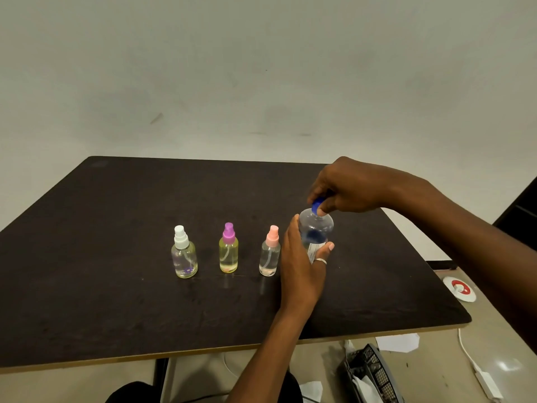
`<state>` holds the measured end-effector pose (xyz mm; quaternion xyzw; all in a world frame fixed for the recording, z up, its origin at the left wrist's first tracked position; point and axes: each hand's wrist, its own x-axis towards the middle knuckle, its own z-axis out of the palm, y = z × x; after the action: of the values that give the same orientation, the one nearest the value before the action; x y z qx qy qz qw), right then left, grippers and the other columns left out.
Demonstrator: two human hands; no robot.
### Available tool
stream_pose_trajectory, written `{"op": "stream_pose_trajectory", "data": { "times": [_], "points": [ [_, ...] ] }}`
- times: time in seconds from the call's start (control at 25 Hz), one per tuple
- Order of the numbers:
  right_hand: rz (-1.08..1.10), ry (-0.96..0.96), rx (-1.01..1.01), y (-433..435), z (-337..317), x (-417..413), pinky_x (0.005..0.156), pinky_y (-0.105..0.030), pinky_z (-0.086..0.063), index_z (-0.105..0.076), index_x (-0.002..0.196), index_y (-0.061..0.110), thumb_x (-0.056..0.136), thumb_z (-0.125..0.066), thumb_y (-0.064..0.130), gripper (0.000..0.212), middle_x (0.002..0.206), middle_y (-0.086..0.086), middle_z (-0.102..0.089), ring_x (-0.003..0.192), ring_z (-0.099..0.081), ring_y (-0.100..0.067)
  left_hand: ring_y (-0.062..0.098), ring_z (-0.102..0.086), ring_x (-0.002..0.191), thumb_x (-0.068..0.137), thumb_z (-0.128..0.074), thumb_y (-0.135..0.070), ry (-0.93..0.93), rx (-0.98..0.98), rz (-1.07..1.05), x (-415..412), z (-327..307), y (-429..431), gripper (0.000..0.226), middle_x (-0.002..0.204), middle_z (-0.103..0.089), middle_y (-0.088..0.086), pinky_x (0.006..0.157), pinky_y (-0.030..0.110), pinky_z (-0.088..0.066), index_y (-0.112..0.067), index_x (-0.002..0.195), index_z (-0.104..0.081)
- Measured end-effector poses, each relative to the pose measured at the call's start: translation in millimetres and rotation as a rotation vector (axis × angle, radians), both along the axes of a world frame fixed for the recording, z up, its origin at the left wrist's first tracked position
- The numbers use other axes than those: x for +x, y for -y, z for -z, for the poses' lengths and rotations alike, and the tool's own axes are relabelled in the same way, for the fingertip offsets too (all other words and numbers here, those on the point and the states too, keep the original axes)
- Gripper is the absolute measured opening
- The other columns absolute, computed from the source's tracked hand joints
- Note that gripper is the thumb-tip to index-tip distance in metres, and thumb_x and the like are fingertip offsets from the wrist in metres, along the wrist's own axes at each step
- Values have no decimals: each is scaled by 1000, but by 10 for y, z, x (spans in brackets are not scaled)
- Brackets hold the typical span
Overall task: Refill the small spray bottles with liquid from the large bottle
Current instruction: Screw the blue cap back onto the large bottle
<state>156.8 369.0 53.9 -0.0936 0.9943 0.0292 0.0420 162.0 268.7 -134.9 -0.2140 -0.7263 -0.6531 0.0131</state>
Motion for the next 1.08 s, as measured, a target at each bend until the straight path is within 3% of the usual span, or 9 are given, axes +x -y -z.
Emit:
{"op": "stream_pose_trajectory", "data": {
  "times": [0.12,0.24,0.36,0.44,0.68,0.8,0.92,1.0,1.08],
  "points": [
    [24,-56,123,14,56,-35,72,-35,-56,-76,91,17,89,-66,37,22,83,1,-72,72,-63,-14,5,-36,139,89,-68,-37,2,17,-6,-9,15,-7,75,153,-39,-8,112,23,-35,-27,151,-27],
    [121,-110,139,12,163,-24,60,-27,-51,-71,74,9,95,-51,51,51,66,-6,-66,59,-61,-18,5,-35,140,89,-68,-39,5,24,-5,3,27,-13,76,154,-38,-9,111,19,-33,-28,151,-26],
    [164,-181,179,87,220,29,55,-22,-42,-52,55,14,96,-42,57,60,54,-1,-50,50,-50,-12,3,-34,140,89,-68,-40,24,37,-10,9,37,-21,76,154,-37,-9,106,7,-29,-30,150,-26],
    [191,-234,223,136,224,58,54,-21,-35,-42,53,18,98,-40,55,58,53,1,-43,48,-44,-10,1,-34,139,89,-68,-40,18,39,-13,14,44,-27,77,154,-37,-10,102,1,-27,-31,151,-24],
    [246,-290,149,119,236,122,60,-23,-44,-47,50,19,88,-26,71,68,50,1,-48,47,-46,-11,-4,-31,136,89,-68,-38,32,44,-18,66,23,-22,75,155,-36,-9,100,-3,-25,-29,151,-26],
    [206,-231,-20,43,105,168,60,-24,-42,-61,62,15,89,-27,68,68,57,1,-58,53,-54,-12,6,-33,141,89,-68,-39,64,36,36,101,-3,-38,76,156,-34,-9,106,12,-29,-29,151,-25],
    [79,-112,-102,-45,-100,232,74,-29,-53,-73,92,18,94,-52,47,35,87,5,-72,75,-64,-9,8,-33,142,89,-68,-39,90,29,84,142,-13,-76,77,157,-32,-9,106,16,-29,-30,151,-23],
    [52,-35,-109,-86,-194,284,83,-20,-51,-72,112,21,90,-67,30,24,107,9,-71,92,-66,-6,8,-33,143,89,-68,-40,94,28,95,137,-1,-89,78,157,-32,-9,107,17,-29,-30,151,-23],
    [29,13,-103,-119,-185,309,83,-12,-46,-71,116,23,86,-73,18,31,111,13,-69,95,-65,-2,9,-33,143,88,-69,-40,91,23,98,123,6,-89,79,157,-33,-8,109,20,-31,-29,152,-23]
  ]
}}
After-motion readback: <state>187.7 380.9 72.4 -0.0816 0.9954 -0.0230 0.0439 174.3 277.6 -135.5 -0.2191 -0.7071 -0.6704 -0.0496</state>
